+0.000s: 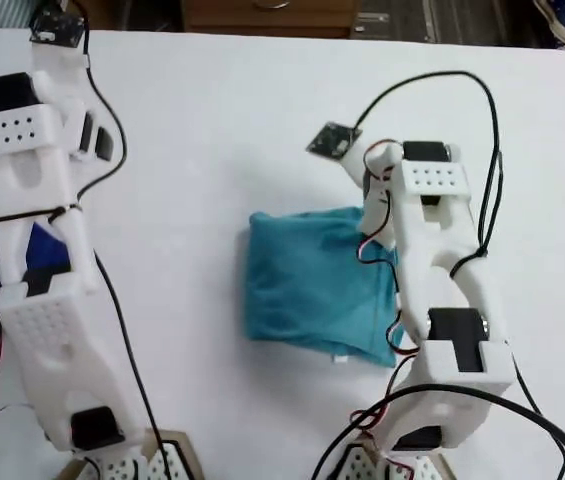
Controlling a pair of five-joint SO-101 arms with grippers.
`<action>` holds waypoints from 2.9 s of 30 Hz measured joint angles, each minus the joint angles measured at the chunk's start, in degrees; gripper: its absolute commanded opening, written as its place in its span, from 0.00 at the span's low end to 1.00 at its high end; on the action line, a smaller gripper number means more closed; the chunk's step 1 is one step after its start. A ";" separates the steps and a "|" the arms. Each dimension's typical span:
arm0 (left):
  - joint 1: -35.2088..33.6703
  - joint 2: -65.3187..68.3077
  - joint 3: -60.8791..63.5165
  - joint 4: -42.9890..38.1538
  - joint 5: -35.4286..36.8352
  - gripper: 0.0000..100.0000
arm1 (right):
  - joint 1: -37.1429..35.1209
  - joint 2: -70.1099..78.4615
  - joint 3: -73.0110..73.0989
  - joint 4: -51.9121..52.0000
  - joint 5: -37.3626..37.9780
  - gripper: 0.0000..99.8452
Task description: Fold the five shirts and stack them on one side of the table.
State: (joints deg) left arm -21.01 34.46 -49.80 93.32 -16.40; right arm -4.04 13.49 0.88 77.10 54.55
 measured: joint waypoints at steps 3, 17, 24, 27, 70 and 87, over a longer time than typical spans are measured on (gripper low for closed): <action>0.00 0.00 0.00 0.00 0.00 0.23 | 0.00 0.00 -3.08 0.00 -1.67 0.02; 0.00 0.00 0.00 0.00 0.00 0.23 | 0.00 0.00 -6.77 0.00 -2.02 0.02; 0.00 0.00 0.00 0.00 0.00 0.23 | -0.09 0.18 -11.78 0.00 -2.02 0.02; 0.00 0.00 0.00 0.00 0.00 0.23 | -0.09 1.14 -12.48 0.00 -2.02 0.02; 0.00 1.32 -0.35 0.00 0.00 0.23 | 2.29 12.31 -26.90 18.90 -19.34 0.25; 0.00 3.96 -0.70 1.58 0.00 0.23 | 0.00 12.31 -13.10 16.35 -29.71 0.25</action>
State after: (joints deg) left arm -21.01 38.42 -50.51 94.90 -16.40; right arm -4.04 25.80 -12.22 93.45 24.84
